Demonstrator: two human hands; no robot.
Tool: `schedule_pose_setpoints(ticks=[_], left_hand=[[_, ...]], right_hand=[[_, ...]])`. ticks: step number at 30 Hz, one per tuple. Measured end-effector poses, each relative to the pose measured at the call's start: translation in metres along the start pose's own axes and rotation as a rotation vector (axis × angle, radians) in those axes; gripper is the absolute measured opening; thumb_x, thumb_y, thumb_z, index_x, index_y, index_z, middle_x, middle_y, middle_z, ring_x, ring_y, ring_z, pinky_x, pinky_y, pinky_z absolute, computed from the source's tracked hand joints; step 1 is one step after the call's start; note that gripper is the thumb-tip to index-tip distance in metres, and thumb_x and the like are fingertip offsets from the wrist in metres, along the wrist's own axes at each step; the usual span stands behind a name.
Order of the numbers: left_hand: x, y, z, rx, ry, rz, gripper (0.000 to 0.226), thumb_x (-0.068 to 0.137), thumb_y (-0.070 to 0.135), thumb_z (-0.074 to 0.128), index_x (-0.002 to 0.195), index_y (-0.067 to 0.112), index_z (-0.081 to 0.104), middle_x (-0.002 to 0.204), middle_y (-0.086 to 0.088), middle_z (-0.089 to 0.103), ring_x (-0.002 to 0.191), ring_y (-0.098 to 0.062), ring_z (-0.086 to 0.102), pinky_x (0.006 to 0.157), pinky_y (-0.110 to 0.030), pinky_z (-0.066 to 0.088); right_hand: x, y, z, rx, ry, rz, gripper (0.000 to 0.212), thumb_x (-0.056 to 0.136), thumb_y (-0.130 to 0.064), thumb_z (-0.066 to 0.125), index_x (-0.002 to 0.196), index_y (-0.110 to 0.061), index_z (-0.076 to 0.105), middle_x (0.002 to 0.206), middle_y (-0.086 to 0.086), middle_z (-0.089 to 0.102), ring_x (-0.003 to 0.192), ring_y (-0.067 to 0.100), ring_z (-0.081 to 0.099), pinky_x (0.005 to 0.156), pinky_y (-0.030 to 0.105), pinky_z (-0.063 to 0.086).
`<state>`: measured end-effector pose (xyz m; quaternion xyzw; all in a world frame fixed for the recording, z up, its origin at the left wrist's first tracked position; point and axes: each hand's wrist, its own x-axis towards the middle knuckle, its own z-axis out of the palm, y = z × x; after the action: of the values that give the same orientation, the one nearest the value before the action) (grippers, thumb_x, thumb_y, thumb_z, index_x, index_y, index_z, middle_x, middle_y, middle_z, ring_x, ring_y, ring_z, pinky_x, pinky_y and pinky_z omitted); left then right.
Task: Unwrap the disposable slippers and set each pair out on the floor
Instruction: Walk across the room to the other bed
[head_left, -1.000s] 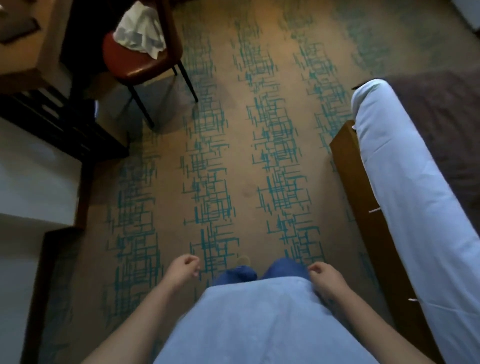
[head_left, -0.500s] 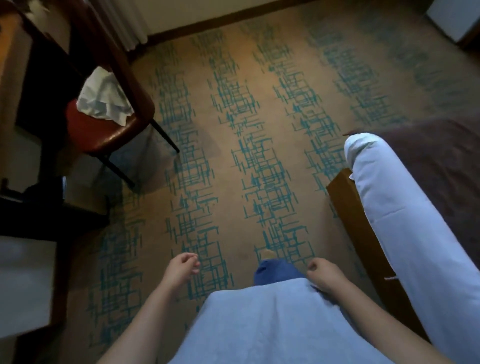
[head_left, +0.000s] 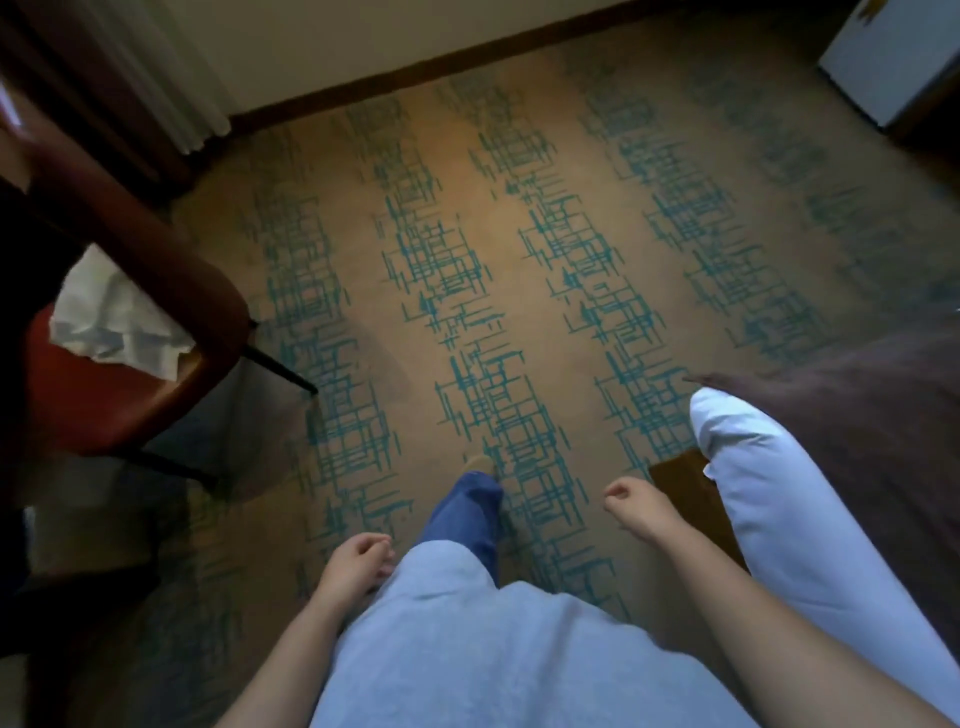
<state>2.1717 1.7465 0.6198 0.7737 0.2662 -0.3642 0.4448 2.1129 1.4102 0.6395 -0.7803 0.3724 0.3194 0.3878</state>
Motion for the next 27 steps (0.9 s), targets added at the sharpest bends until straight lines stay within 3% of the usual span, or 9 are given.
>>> schedule_pose_setpoints(ticks=[4,7,9,11,14,19,24,27], left_hand=[[0.06,0.102,-0.01,0.17,-0.052,0.065,0.016,0.093,0.008,0.043,0.099,0.004,0.058,0.07,-0.005,0.058,0.059,-0.017,0.052,0.05,-0.023,0.038],[0.1,0.19,-0.005,0.29,-0.08,0.16,0.02,0.094,0.011,0.043,0.104,0.004,0.059,0.074,-0.006,0.06,0.06,-0.014,0.055,0.043,-0.018,0.038],[0.117,0.246,0.007,0.341,-0.098,0.216,0.022,0.092,0.01,0.043,0.105,0.002,0.059,0.082,-0.012,0.062,0.062,-0.016,0.055,0.039,-0.016,0.039],[0.13,0.295,0.025,0.388,-0.134,0.264,0.023,0.092,0.01,0.043,0.105,0.004,0.06,0.088,-0.013,0.063,0.066,-0.019,0.057,0.045,-0.019,0.038],[0.148,0.361,0.054,0.441,-0.188,0.31,0.023,0.091,0.01,0.042,0.104,0.007,0.06,0.09,-0.01,0.064,0.065,-0.014,0.057,0.052,-0.023,0.033],[0.178,0.437,0.11,0.492,-0.202,0.346,0.025,0.091,0.01,0.041,0.107,0.006,0.06,0.094,-0.009,0.064,0.067,-0.013,0.057,0.056,-0.025,0.035],[0.192,0.489,0.174,0.63,-0.237,0.274,0.024,0.093,0.011,0.044,0.108,0.002,0.06,0.092,-0.013,0.062,0.064,-0.014,0.055,0.054,-0.024,0.035],[0.201,0.522,0.211,0.654,-0.239,0.295,0.024,0.092,0.008,0.045,0.108,-0.003,0.06,0.089,-0.015,0.061,0.059,-0.014,0.054,0.046,-0.019,0.039]], right_hand=[[0.023,-0.032,-0.019,0.061,0.002,0.103,0.026,0.089,-0.017,0.049,0.109,-0.007,0.061,0.113,0.015,0.065,0.092,0.027,0.058,0.078,0.031,0.045],[0.042,-0.051,-0.034,0.128,0.042,0.15,0.026,0.089,-0.013,0.049,0.11,-0.003,0.061,0.116,0.016,0.064,0.104,0.028,0.058,0.078,0.03,0.043],[0.052,-0.059,-0.042,0.204,0.074,0.186,0.025,0.089,-0.01,0.051,0.109,0.001,0.062,0.114,0.017,0.065,0.106,0.028,0.058,0.069,0.028,0.037],[0.061,-0.063,-0.051,0.293,0.141,0.225,0.023,0.088,-0.007,0.05,0.107,0.002,0.062,0.112,0.018,0.066,0.104,0.029,0.059,0.068,0.026,0.035],[0.078,-0.066,-0.068,0.426,0.211,0.297,0.022,0.088,-0.004,0.05,0.104,0.002,0.063,0.109,0.02,0.067,0.102,0.029,0.06,0.076,0.03,0.043],[0.137,-0.066,-0.118,0.499,0.158,0.324,0.023,0.087,-0.012,0.051,0.104,-0.009,0.065,0.108,0.011,0.067,0.1,0.025,0.06,0.074,0.022,0.038],[0.212,-0.069,-0.222,0.566,0.212,0.29,0.01,0.085,-0.014,0.05,0.088,-0.018,0.059,0.073,0.002,0.06,0.073,0.018,0.055,0.068,0.028,0.044],[0.253,-0.067,-0.289,0.563,0.238,0.28,0.007,0.086,-0.017,0.051,0.085,-0.021,0.056,0.069,-0.003,0.055,0.078,0.019,0.056,0.063,0.026,0.038]])
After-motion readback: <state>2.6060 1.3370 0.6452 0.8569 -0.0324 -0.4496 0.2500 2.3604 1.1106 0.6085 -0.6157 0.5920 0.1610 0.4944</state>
